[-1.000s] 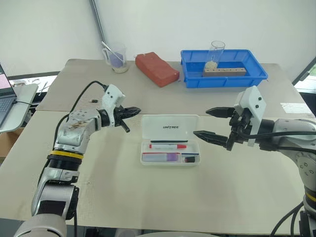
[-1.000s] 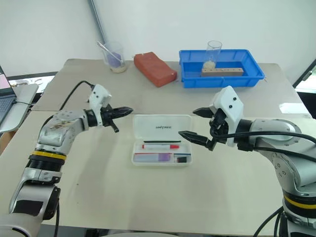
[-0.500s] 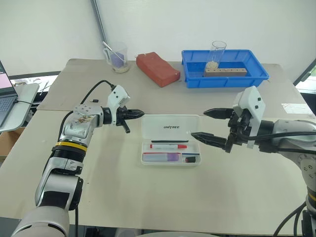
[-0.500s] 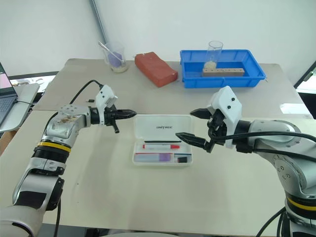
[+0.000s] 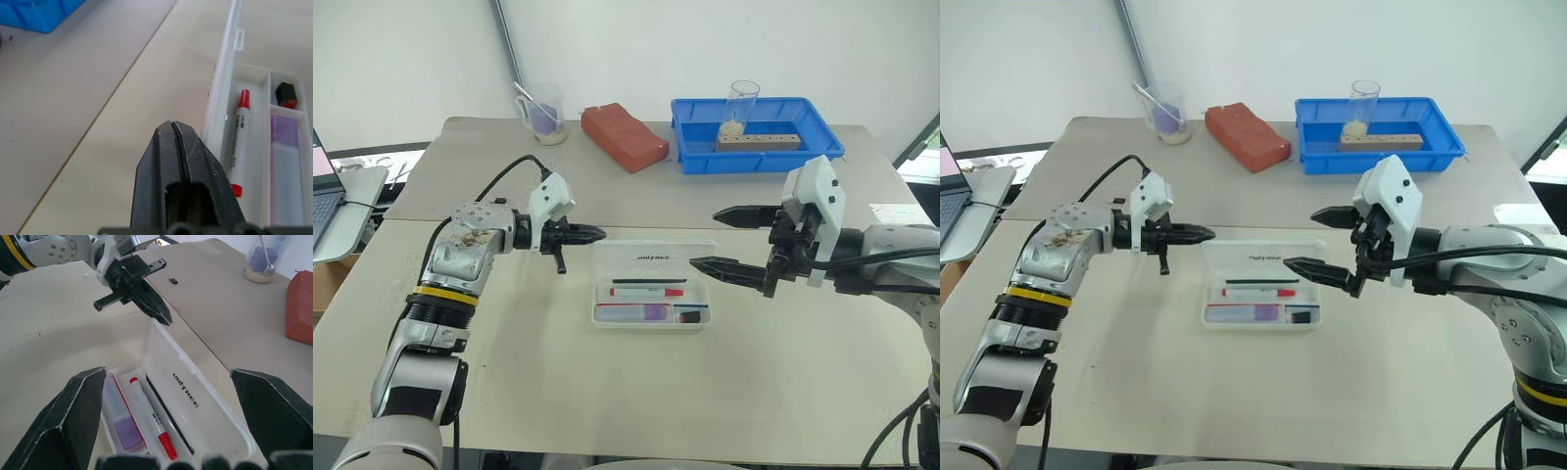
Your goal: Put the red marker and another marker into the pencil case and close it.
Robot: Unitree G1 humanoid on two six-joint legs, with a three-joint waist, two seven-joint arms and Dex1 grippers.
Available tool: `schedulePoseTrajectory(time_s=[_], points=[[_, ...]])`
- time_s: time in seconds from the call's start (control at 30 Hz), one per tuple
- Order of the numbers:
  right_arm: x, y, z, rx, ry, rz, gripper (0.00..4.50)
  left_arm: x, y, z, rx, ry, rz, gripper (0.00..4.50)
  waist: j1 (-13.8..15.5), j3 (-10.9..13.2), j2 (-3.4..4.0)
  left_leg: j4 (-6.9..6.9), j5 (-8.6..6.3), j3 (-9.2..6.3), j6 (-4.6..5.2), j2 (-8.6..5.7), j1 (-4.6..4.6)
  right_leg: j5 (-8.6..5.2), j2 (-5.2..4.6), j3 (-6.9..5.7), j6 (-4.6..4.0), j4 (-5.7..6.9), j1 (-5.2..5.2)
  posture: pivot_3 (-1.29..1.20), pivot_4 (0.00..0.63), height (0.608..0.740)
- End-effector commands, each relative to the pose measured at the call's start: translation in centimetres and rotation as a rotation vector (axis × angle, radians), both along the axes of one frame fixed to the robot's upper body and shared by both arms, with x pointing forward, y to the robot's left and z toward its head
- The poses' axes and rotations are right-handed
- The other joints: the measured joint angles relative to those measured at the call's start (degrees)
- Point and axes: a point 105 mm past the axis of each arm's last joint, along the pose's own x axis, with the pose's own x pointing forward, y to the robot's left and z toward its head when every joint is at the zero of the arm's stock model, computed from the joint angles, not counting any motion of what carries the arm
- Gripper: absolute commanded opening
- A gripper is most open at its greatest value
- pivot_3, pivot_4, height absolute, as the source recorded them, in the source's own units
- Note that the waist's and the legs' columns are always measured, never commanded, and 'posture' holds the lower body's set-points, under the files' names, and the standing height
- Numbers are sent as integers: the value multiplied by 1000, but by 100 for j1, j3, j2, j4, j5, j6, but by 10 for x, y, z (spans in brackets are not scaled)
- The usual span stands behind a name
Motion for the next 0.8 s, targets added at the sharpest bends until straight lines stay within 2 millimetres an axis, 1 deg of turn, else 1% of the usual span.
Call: schedulePoseTrajectory(time_s=[0.03, 0.2, 0.33, 0.43, 0.57, 0.67, 0.73, 0.8], points=[[-3, -1, 12, 8, -41, 20, 4500, -16, -9, 6, 39, -32, -88, 55, 7, 0, 0, 0, 0, 0, 0, 0, -1, 0, 0, 0, 0, 0, -1, 0, 150, 740], [-5, 0, 7, -5, -21, 33, 4500, -30, -14, -2, 104, -47, -157, 55, 13, 1, -1, 4, 0, 0, 0, 0, -2, 0, -2, -2, 0, 0, 2, 0, 150, 740], [-14, -4, -20, -108, 66, 50, 4500, -47, -18, -22, 176, -54, -263, 55, 10, -2, 4, -3, 0, 1, 1, 1, 0, -1, -2, 1, -2, -6, 3, 0, 150, 740], [-21, -5, -36, -155, 112, 69, 4500, -55, -22, -33, 209, -56, -317, 55, 11, -1, 2, -4, 0, 1, 1, 3, -1, -1, -1, 1, -4, -5, 1, 0, 150, 740], [-23, -5, -43, -178, 113, 70, 4500, -56, -26, -43, 231, -72, -330, 55, 10, 2, -3, 3, 0, 1, 1, 3, -1, -1, -1, 1, -4, -4, 1, 0, 150, 740], [-23, -2, -46, -174, 114, 70, 4500, -54, -28, -55, 264, -86, -333, 55, 12, 4, -6, 3, 0, 1, 1, 3, -1, -2, -1, 1, -3, -5, 1, 0, 150, 740], [-22, 0, -47, -170, 111, 69, 4500, -54, -27, -66, 296, -87, -344, 55, 11, 5, -8, 3, 0, 1, 1, 2, -1, -2, -1, 1, -3, -6, 2, 0, 150, 740], [-21, 0, -48, -169, 109, 66, 4500, -53, -26, -72, 310, -84, -348, 55, 10, 5, -9, 2, 0, 1, 1, 3, -1, -1, -1, 1, -3, -6, 1, 0, 150, 740]])
